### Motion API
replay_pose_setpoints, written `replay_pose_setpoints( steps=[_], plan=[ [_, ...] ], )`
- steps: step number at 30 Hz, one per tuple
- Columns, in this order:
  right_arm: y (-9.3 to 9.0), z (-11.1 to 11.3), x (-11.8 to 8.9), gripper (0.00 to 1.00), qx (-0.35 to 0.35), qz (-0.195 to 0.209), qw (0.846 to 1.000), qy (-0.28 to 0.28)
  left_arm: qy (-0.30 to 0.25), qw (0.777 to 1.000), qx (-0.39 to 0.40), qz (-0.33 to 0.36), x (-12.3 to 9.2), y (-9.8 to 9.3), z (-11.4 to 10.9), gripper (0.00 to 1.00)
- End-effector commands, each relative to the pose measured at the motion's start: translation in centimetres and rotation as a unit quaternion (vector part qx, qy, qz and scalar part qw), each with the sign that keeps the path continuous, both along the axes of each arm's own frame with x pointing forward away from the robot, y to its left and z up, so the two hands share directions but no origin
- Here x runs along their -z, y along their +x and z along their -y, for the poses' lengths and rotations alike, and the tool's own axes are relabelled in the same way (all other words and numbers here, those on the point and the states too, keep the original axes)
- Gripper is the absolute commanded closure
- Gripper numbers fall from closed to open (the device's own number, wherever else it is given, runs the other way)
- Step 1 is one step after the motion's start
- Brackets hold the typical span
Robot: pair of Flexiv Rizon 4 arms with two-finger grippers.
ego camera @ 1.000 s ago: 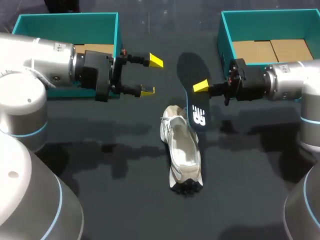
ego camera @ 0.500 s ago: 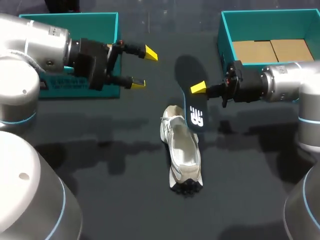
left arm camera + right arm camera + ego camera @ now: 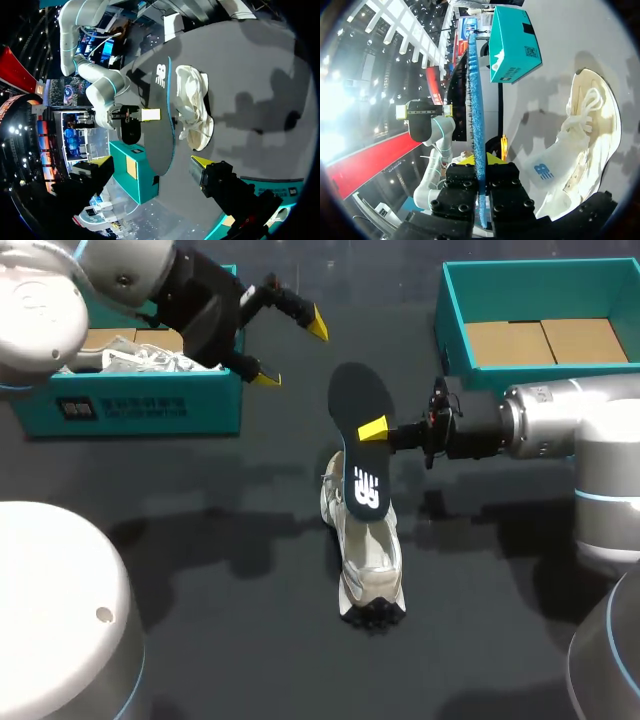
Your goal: Take the shoe out of the shoebox, open the shoe tongue, remove and reinsert the insole, then place the shoe into the shoebox
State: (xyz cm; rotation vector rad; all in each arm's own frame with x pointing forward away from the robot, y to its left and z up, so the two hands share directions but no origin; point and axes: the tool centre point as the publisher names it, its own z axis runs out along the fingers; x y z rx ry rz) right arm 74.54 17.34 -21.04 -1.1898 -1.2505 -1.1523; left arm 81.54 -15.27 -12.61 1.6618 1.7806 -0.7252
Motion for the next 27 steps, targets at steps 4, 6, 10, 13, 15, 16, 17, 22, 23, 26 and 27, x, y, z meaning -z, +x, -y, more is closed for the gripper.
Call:
replay_pose_setpoints(
  steps=[4,6,10,13,15,16,17,22,23,26,27],
  plan=[
    [-0.2,0.1,-0.1,1.00,0.001,0.000,1.000,-0.002,0.048,0.999,0.009,-0.015,-0.9,0.5,0.7,0.00],
    [-0.2,0.1,-0.1,1.00,0.001,0.000,1.000,-0.002,0.073,0.997,0.007,-0.029,-1.9,1.0,1.4,0.00],
    [-0.2,0.1,-0.1,1.00,0.001,0.000,1.000,-0.002,0.120,0.991,0.033,-0.044,-3.3,1.5,2.4,0.00],
    [-0.2,0.1,-0.1,1.00,0.001,0.000,1.000,-0.002,0.183,0.981,0.036,-0.049,-3.9,1.7,3.2,0.00],
    [-0.2,0.1,-0.1,1.00,0.001,0.000,1.000,-0.002,0.206,0.976,0.041,-0.053,-4.2,1.7,3.6,0.00],
    [-0.2,0.1,-0.1,1.00,0.001,0.000,1.000,-0.002,0.218,0.974,0.037,-0.049,-4.4,1.8,3.8,0.00],
    [-0.2,0.1,-0.1,1.00,0.001,0.000,1.000,-0.002,0.230,0.971,0.036,-0.044,-4.5,1.8,4.0,0.00],
    [-0.2,0.1,-0.1,1.00,0.001,0.000,1.000,-0.002,0.277,0.960,0.033,-0.038,-4.9,2.1,5.1,0.00],
    [-0.2,0.1,-0.1,1.00,0.001,0.000,1.000,-0.002,0.286,0.957,0.032,-0.039,-4.9,2.1,5.3,0.00],
    [-0.2,0.1,-0.1,1.00,0.001,0.000,1.000,-0.002,0.312,0.949,0.033,-0.038,-5.0,2.1,6.1,0.00],
    [-0.2,0.1,-0.1,1.00,0.001,0.000,1.000,-0.002,0.321,0.946,0.034,-0.035,-5.0,2.1,6.3,0.00]
  ],
)
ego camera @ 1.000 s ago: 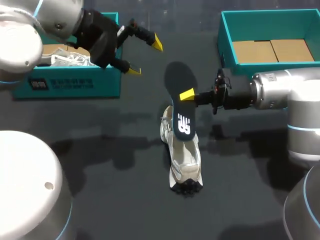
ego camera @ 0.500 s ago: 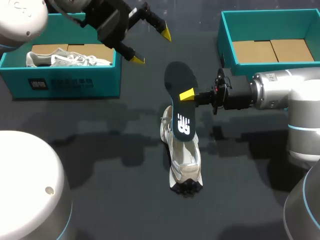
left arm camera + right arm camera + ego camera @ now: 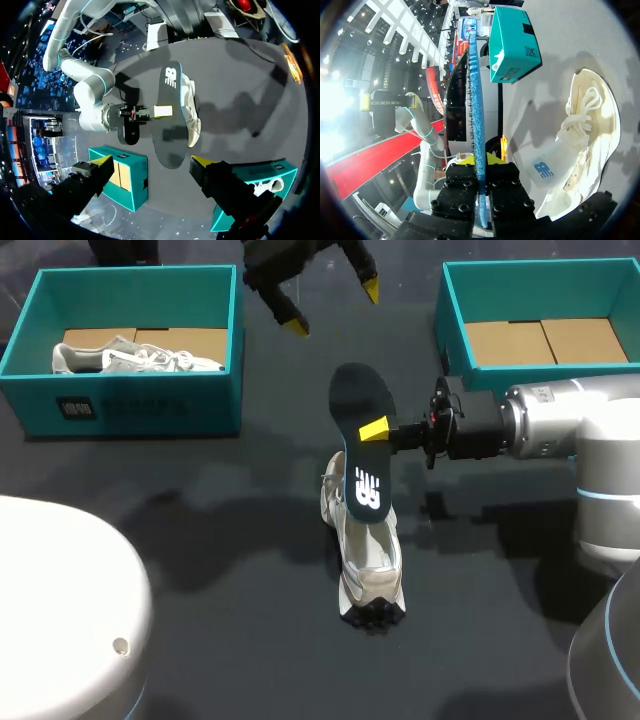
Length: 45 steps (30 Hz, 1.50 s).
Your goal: Take the shoe out of the shoebox, open the shoe tongue, remove and reinsert the insole, then place the shoe into the shoebox
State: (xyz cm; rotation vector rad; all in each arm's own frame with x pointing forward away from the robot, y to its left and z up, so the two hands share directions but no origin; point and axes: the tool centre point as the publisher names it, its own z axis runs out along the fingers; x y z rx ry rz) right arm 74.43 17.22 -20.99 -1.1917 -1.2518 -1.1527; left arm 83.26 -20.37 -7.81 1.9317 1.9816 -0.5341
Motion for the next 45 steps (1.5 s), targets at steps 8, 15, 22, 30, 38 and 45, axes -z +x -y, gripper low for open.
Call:
replay_pose_setpoints(
  steps=[8,15,22,30,38,45],
  plan=[
    [-0.1,0.0,0.0,1.00,0.000,0.000,1.000,-0.001,0.213,0.977,0.014,0.006,0.1,0.2,2.8,0.00],
    [-0.1,0.0,0.0,1.00,0.000,0.000,1.000,-0.001,0.230,0.973,0.003,0.014,0.3,0.2,3.4,0.00],
    [-0.1,0.0,0.0,1.00,0.000,0.000,1.000,-0.001,0.238,0.971,-0.003,0.008,0.5,0.2,3.7,0.00],
    [-0.1,0.0,0.0,1.00,0.000,0.000,1.000,-0.001,0.225,0.974,-0.011,-0.002,1.0,-0.3,3.3,0.00],
    [-0.1,0.0,0.0,1.00,0.000,0.000,1.000,-0.001,0.118,0.993,-0.022,-0.016,0.8,-1.0,1.4,0.00],
    [-0.1,0.0,0.0,1.00,0.000,0.000,1.000,-0.001,0.021,0.999,-0.034,-0.024,0.5,-1.8,-0.8,0.00]
  ],
)
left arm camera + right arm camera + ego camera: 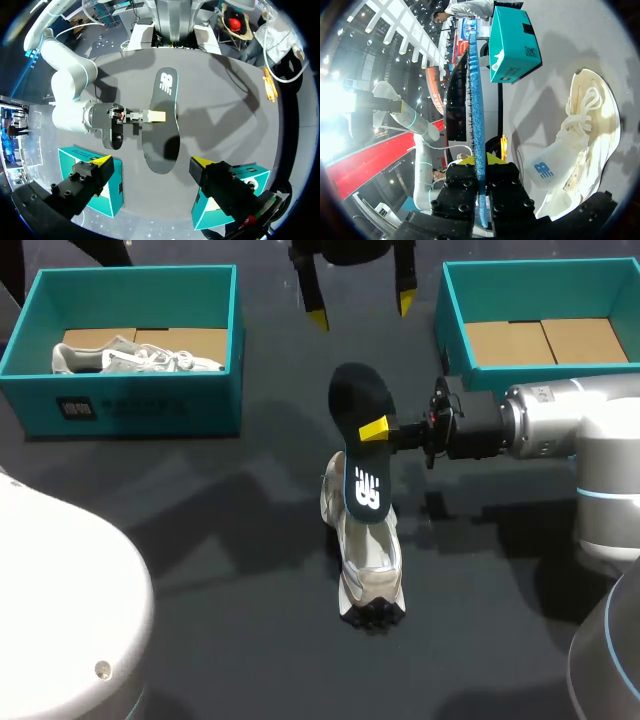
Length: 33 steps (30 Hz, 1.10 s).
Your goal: Take the shoe out of the shoebox, open the shoe tongue, remove and reinsert the insole, then place the shoe into the shoebox
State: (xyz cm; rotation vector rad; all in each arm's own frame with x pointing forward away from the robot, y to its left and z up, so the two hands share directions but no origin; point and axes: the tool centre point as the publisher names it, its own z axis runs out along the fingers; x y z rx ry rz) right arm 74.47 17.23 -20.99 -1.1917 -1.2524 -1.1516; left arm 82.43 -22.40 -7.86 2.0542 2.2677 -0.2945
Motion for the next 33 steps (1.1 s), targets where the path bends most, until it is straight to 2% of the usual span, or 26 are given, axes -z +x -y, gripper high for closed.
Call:
replay_pose_setpoints(
  steps=[1,9,13,26,29,33],
  plan=[
    [-0.1,0.0,0.0,1.00,0.000,0.000,1.000,-0.001,-0.146,0.989,-0.010,0.017,0.6,-1.1,-3.0,0.00],
    [-0.1,0.0,0.0,1.00,0.000,0.000,1.000,-0.001,-0.221,0.975,-0.022,0.027,1.5,-2.0,-4.7,0.00],
    [-0.1,0.0,0.0,1.00,0.000,0.000,1.000,-0.001,-0.266,0.964,-0.013,0.003,1.3,-1.6,-5.8,0.00],
    [-0.1,0.0,0.0,1.00,0.000,0.000,1.000,-0.001,-0.266,0.964,-0.013,0.003,1.3,-1.6,-5.8,0.00],
    [-0.1,0.0,0.0,1.00,0.000,0.000,1.000,-0.001,-0.296,0.955,0.024,-0.002,3.0,-2.0,-6.2,0.00],
    [-0.1,0.0,0.0,1.00,0.000,0.000,1.000,-0.001,-0.343,0.939,0.021,-0.028,4.9,-1.8,-7.2,0.00]
  ],
)
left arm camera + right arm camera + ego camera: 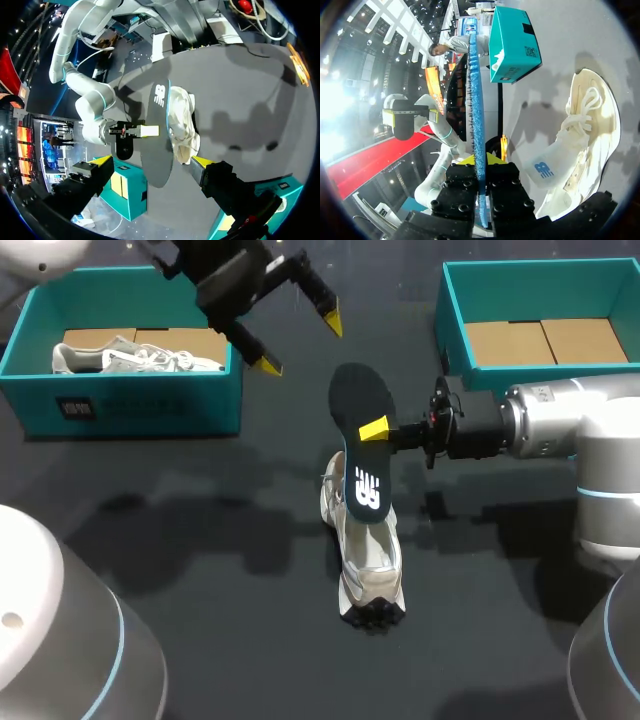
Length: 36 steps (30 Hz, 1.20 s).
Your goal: Take the shoe out of the shoebox, open the shoe tongue, remove and reinsert the insole, then place the shoe into the shoebox
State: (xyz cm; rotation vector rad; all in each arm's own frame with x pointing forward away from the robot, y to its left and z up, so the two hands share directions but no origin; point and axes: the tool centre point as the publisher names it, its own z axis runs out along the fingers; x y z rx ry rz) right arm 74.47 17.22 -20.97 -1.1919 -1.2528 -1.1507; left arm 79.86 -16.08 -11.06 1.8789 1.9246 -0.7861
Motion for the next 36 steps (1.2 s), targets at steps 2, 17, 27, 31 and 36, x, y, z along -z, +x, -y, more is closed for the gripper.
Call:
replay_pose_setpoints(
  steps=[2,17,27,31,36],
  plan=[
    [-0.1,0.0,0.0,1.00,0.001,0.000,1.000,0.000,-0.137,0.990,-0.005,-0.014,2.5,0.5,-1.4,0.00],
    [-0.1,0.0,0.0,1.00,0.001,0.000,1.000,0.000,-0.210,0.977,-0.034,0.022,3.7,-0.9,-3.1,0.00],
    [-0.1,0.0,0.0,1.00,0.001,0.000,1.000,0.000,-0.249,0.967,-0.047,0.022,6.0,-1.5,-2.9,0.00],
    [-0.1,0.0,0.0,1.00,0.001,0.000,1.000,0.000,-0.273,0.960,-0.058,0.020,7.1,-1.4,-2.6,0.00],
    [-0.1,0.0,0.0,1.00,0.001,0.000,1.000,0.000,-0.273,0.960,-0.058,0.020,7.1,-1.4,-2.6,0.00]
  ],
)
